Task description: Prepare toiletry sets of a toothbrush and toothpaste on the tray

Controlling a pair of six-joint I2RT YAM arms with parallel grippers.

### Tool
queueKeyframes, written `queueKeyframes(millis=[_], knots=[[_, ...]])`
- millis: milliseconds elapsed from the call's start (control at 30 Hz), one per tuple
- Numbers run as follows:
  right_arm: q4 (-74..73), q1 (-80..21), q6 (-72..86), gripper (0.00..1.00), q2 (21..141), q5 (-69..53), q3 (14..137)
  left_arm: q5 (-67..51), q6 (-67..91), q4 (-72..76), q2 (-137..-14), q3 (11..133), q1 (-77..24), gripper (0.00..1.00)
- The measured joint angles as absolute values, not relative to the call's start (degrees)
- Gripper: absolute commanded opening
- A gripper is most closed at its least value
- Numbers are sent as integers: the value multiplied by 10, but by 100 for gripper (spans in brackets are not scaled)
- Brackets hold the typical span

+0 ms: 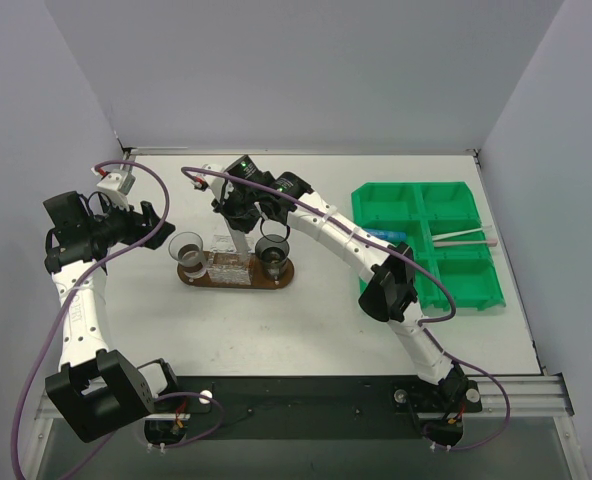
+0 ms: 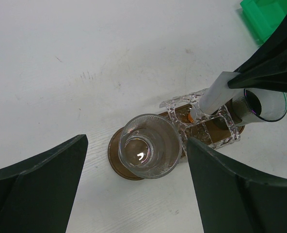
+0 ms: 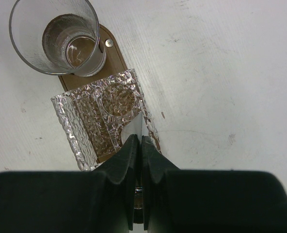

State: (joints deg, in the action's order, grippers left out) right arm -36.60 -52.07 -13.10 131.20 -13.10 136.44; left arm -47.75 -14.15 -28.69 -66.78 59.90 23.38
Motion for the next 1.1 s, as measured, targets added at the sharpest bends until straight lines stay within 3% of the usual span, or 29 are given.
queueKeyframes(millis=[1100], knots=[[-367, -522, -131, 0, 1309, -123, 1378, -478, -142, -287, -674, 599, 234, 94]])
